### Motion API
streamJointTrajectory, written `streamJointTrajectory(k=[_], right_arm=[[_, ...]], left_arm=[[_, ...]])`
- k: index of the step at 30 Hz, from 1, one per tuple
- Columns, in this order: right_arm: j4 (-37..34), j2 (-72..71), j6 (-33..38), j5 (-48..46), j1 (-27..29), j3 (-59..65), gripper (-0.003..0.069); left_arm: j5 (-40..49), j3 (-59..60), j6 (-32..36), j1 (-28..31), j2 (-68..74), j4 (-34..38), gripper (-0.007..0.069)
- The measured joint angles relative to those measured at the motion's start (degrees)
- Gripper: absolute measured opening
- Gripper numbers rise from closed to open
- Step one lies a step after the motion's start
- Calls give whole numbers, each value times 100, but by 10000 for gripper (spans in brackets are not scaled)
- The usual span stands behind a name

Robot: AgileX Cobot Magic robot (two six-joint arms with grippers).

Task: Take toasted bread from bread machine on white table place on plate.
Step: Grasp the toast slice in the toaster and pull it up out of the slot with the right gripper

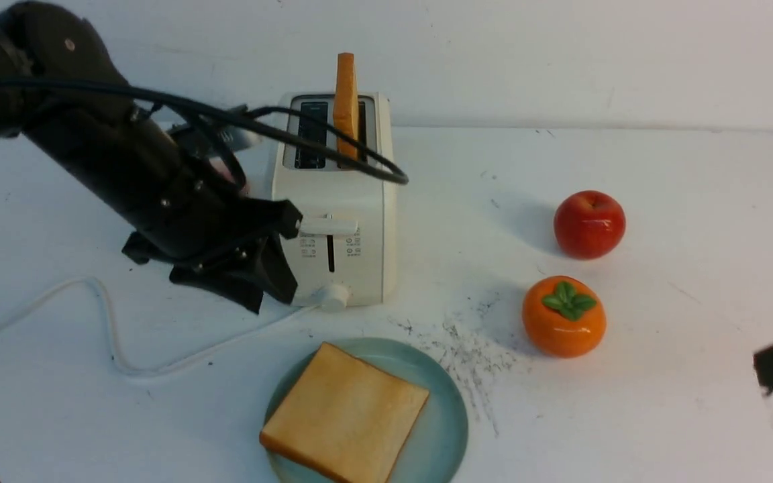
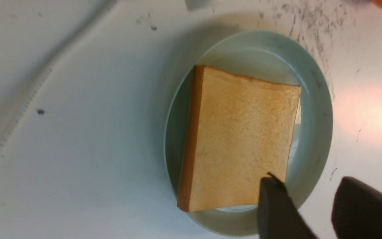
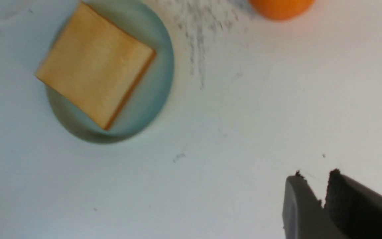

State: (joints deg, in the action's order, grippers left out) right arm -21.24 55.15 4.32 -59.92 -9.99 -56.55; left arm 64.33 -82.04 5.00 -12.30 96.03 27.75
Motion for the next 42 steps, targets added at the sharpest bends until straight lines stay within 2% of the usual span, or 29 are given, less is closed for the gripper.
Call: streamJointTrajectory(k=[4,5,6,8,12,13,14,15,17,21,23,24,25,26,27,29,33,37,42], right_arm=[[-405,577,361,-155,-161,-748,62],[-417,654,378,-161,-202,-807,57],[-458,989,404,-166,-405,-1017,11],[-469,1268,398,-160,-587,-1160,-1],[-179,2491,76,34,-1435,-1907,-1],[-154,2547,58,64,-1505,-1998,-1],[69,3057,-107,192,-1754,-2365,-1],[124,3112,-154,203,-1784,-2483,-1],[484,3838,-482,324,-2109,-3385,3],[937,4651,-715,324,-2403,-4586,29],[1271,5178,-851,331,-2561,-5379,66],[1549,5573,-976,338,-2657,-5969,111],[1586,5620,-996,338,-2667,-6039,118],[1873,5968,-1185,338,-2727,-6554,181],[1980,6123,-1272,344,-2740,-6730,206],[2316,6453,-1605,386,-2747,-7260,304],[2691,6878,-2092,901,-2747,-7700,444],[2772,7140,-2194,1547,-2747,-7746,493],[2991,7379,-2206,1957,-2747,-7752,472]], left_arm=[[122,-505,-265,85,0,-544,16],[122,-521,-276,101,0,-570,1],[135,-600,-329,289,0,-597,-14],[151,-632,-365,541,0,-568,-14],[421,-643,-386,1664,0,-284,-14],[421,-643,-392,1664,0,-284,-14],[486,-643,-392,2117,0,-145,-14],[484,-643,-397,2117,0,-145,-14],[504,-643,-409,2575,0,66,-14],[509,-643,-409,2800,0,145,-14],[522,-643,-409,2826,0,153,-14],[535,-643,-409,2834,0,171,-14],[543,-643,-409,2834,0,178,-14],[544,-643,-409,2834,0,193,-14],[544,-643,-409,2834,0,193,-14],[544,-643,-409,2834,0,193,-14],[544,-643,-409,2834,0,193,-14],[574,-643,-409,2834,0,193,-14],[590,-643,-409,2834,0,209,-14]])
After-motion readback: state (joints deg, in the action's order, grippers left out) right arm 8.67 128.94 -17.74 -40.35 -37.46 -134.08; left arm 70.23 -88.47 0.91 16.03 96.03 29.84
